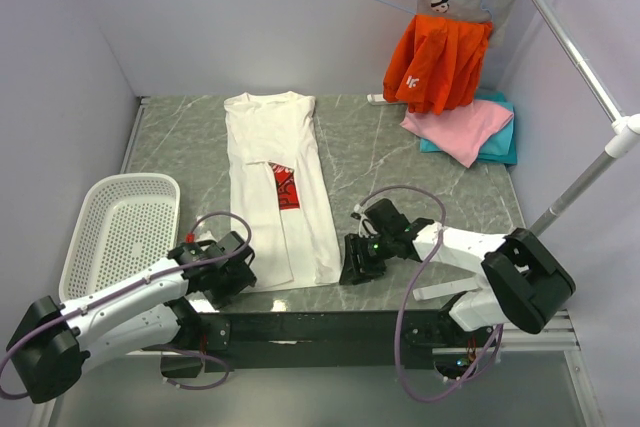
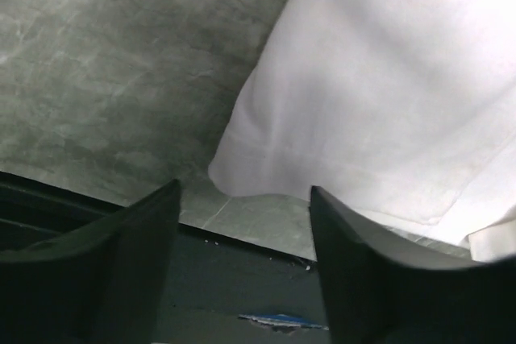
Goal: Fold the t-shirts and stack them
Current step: Grab the bottom of the folded rectangular tshirt with both arms
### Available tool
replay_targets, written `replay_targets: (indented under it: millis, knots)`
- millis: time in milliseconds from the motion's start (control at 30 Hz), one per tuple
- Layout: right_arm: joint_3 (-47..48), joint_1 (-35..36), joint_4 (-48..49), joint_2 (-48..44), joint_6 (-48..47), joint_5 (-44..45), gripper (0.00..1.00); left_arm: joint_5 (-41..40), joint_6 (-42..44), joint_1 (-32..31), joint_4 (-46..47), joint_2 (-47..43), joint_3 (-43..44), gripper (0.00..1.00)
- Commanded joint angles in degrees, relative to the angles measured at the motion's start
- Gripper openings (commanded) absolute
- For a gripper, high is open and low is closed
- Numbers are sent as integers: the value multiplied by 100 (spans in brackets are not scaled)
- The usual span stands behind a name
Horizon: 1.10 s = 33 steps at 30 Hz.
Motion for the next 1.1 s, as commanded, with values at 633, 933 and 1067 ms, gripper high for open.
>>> replay_targets:
  millis: [633,933,1067]
  knots:
    - [510,-179,749,1337,31,-108,45,-397,127,-28,816,1289,23,29]
    - [492,-187,777,1329,-21,-539,0,-407,663,-37,921,1835,358,1]
    - [448,-196,320,907,-188,-486,0,-231,611,-203,606,1362,384,1]
